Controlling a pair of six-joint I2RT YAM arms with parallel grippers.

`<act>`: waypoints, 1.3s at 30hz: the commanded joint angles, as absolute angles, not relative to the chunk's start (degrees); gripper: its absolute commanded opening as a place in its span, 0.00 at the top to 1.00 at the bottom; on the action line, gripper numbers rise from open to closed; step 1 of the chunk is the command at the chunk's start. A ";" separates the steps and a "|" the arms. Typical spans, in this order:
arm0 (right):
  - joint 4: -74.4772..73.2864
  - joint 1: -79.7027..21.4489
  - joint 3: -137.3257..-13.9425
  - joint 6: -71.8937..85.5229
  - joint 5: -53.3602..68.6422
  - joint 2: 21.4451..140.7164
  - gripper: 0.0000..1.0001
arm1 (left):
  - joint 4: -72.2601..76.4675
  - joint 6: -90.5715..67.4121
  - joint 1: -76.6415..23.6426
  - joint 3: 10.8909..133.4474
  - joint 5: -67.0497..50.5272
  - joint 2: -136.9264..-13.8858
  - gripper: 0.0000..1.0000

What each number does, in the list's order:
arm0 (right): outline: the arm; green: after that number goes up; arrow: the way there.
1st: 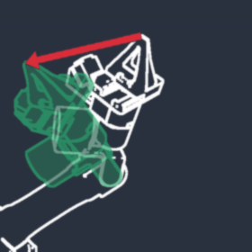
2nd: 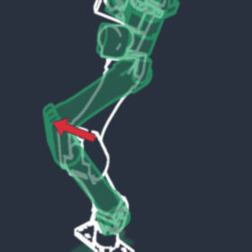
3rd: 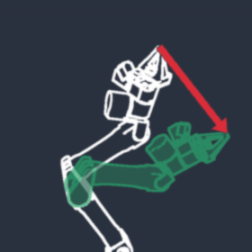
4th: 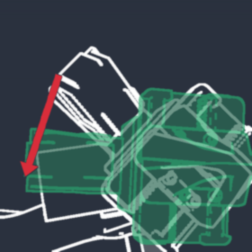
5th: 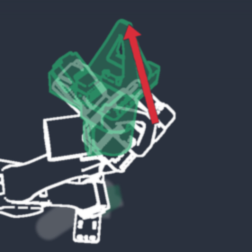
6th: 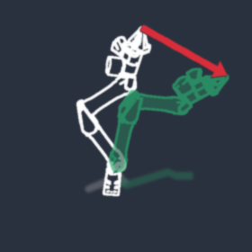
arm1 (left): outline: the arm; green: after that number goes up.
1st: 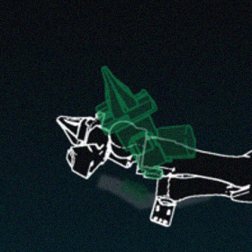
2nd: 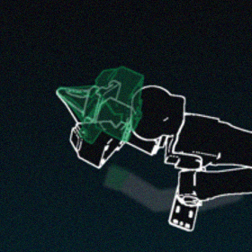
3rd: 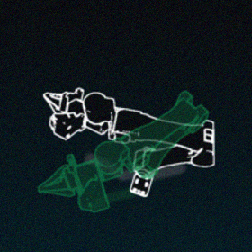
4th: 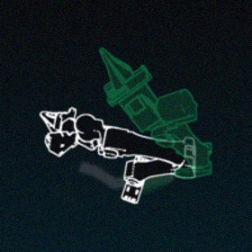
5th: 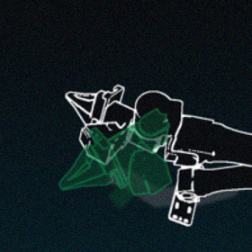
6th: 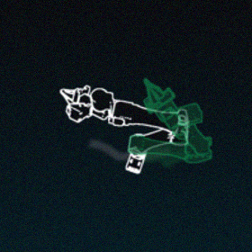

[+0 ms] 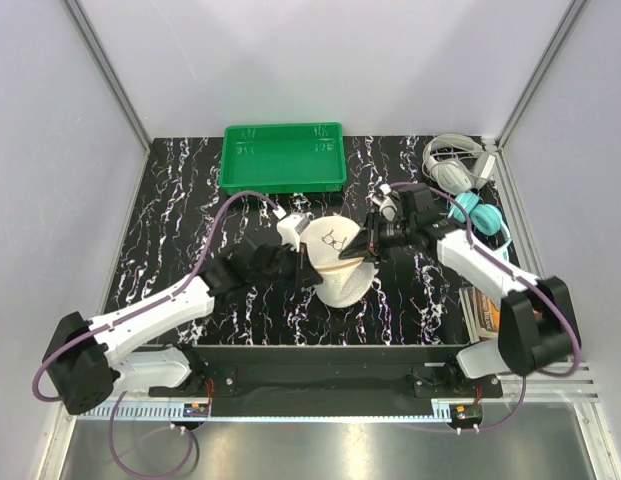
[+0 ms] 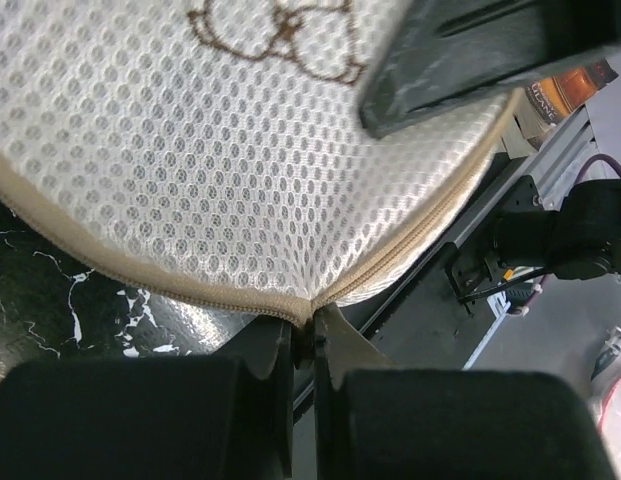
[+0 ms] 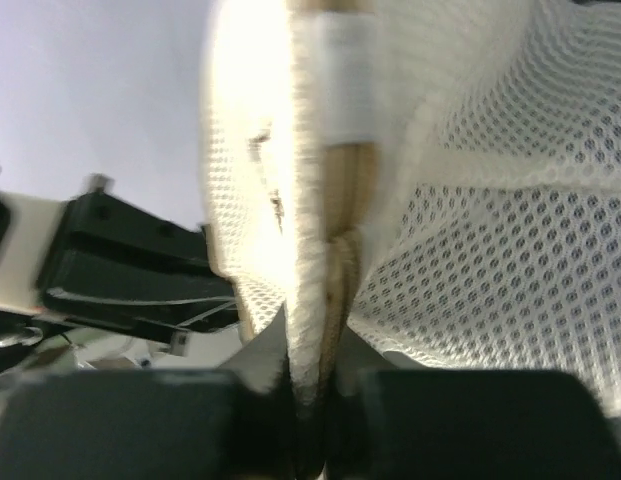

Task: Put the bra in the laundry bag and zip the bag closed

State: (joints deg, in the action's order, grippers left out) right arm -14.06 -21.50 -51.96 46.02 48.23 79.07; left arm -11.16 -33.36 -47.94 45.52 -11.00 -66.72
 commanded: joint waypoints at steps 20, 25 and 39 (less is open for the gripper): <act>-33.23 -23.99 -43.26 53.14 18.54 58.02 0.00 | 3.78 -40.43 -52.38 43.77 -16.17 -71.02 1.00; -21.99 -25.57 -35.69 70.20 25.31 51.77 0.10 | 3.78 -40.52 -54.66 44.21 -15.12 -70.05 1.00; -10.90 -29.89 -31.82 83.51 17.40 51.50 0.70 | -2.43 -38.33 -58.10 46.58 -10.29 -71.38 1.00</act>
State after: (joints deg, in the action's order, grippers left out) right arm -16.21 -29.91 -32.12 81.54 20.36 51.11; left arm -0.56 -40.42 -57.54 43.92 -13.52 -72.44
